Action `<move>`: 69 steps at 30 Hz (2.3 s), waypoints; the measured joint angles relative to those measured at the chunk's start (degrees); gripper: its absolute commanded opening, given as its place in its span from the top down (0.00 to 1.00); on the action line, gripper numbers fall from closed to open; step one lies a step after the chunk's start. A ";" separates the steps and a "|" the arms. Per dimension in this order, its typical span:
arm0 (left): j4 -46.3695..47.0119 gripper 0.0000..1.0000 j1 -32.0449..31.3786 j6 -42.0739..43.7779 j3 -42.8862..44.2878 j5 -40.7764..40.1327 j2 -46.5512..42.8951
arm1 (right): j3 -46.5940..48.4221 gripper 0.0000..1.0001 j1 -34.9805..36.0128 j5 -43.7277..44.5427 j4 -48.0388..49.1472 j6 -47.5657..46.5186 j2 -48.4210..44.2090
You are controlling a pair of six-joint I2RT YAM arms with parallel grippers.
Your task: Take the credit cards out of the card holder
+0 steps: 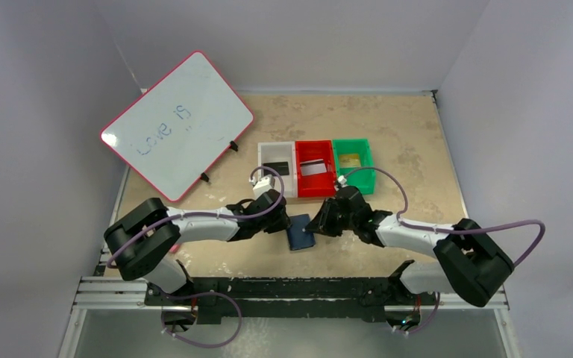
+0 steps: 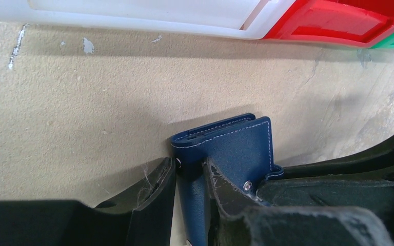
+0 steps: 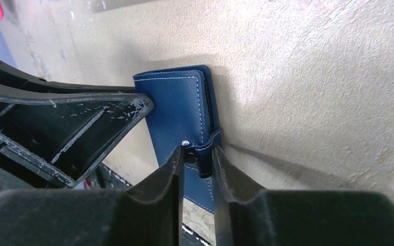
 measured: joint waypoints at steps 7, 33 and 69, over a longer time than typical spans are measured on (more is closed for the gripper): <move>-0.09 0.90 -0.02 0.04 0.00 -0.28 -0.22 | -0.55 0.49 -1.42 0.61 -3.93 -0.26 -4.83; -1.79 0.88 0.00 3.04 1.20 -0.15 -0.57 | 14.56 0.40 11.67 18.60 -20.22 -10.01 2.14; -3.85 0.87 0.00 3.13 1.81 0.04 -0.87 | 17.64 0.77 10.21 27.10 -28.76 -9.77 4.87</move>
